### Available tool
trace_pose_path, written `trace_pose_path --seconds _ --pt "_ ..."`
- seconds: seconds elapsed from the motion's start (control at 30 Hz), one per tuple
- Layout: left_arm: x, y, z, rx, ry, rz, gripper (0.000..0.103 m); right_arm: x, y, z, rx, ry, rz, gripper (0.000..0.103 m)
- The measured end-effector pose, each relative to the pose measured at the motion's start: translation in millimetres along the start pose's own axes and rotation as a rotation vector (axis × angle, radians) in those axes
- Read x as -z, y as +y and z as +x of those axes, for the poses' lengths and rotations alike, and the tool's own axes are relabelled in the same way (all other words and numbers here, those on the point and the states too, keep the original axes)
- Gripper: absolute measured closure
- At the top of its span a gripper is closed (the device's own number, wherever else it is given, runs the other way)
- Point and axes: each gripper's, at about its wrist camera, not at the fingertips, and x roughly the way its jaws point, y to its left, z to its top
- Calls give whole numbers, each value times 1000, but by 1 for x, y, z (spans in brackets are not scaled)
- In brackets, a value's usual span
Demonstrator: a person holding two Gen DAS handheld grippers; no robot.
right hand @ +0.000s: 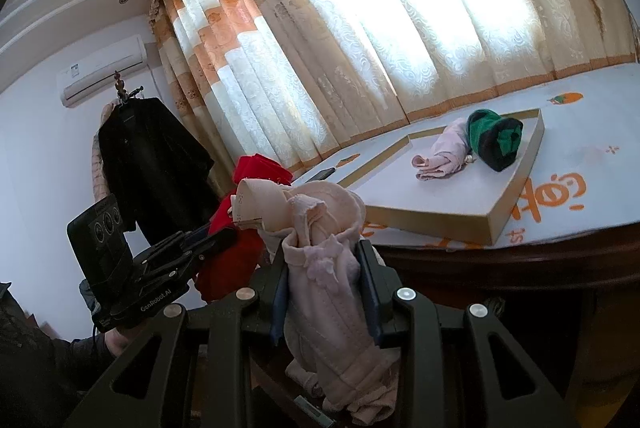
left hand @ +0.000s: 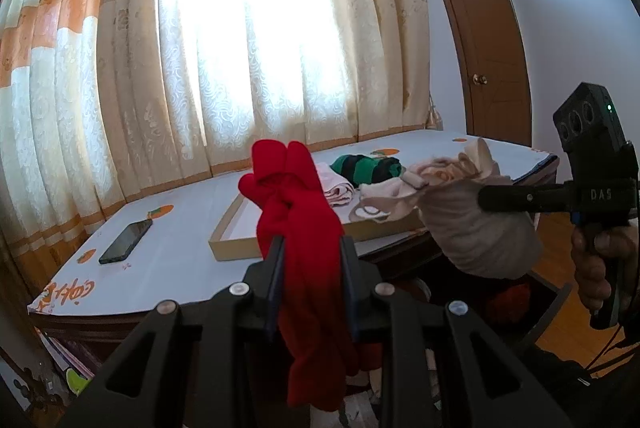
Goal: Take underwear out of drawer
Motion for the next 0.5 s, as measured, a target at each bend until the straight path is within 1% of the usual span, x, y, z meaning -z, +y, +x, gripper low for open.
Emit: trace_pose_path --seconds 0.5 --pt "-18 10 5 -11 -43 5 80 -23 12 8 11 -17 -47 69"
